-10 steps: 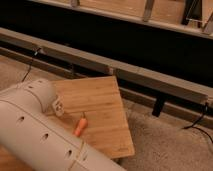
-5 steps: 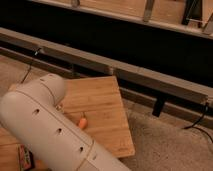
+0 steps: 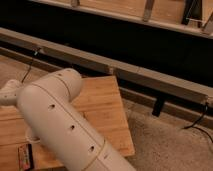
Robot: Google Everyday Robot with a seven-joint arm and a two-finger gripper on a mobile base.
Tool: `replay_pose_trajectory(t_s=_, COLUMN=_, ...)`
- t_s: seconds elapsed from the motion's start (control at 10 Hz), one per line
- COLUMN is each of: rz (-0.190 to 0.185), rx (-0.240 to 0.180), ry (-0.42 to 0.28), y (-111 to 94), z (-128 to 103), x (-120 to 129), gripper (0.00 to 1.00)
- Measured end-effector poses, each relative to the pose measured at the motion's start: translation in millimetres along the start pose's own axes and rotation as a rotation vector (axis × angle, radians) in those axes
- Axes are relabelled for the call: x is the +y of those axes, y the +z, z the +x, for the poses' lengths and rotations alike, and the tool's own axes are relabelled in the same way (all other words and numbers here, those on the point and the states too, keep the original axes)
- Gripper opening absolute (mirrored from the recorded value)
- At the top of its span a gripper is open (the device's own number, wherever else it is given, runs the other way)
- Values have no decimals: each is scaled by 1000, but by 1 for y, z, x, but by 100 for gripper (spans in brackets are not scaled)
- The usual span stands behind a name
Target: Wipe the white sponge on the table
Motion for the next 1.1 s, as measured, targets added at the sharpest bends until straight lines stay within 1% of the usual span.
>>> replay_pose_trajectory(t_s=0.1, rz=-5, rx=-13, ry=19, y=-6, z=-10, x=-3, gripper=0)
replay_pose_trajectory(t_s=0.2, rz=-11, rx=-30, ry=24, y=-14, z=-24, x=2, gripper=0)
replay_pose_trajectory(t_s=0.4, rz=-21, rx=-36, ry=2, y=-17, z=-33, x=21, gripper=0)
replay_pose_trajectory(t_s=0.5, rz=-23, rx=-36, ry=-14, y=-17, z=-34, x=32, gripper=0)
replay_pose_trajectory(t_s=0.6, rz=-28, rx=-32, ry=-39, y=-15, z=-34, x=50, gripper=0)
replay_pose_trajectory(t_s=0.9, rz=-36, rx=-25, ry=-90, y=-12, z=-38, x=80, gripper=0)
replay_pose_trajectory(t_s=1.1, rz=-53, rx=-27, ry=-116, y=-14, z=-39, x=100, gripper=0)
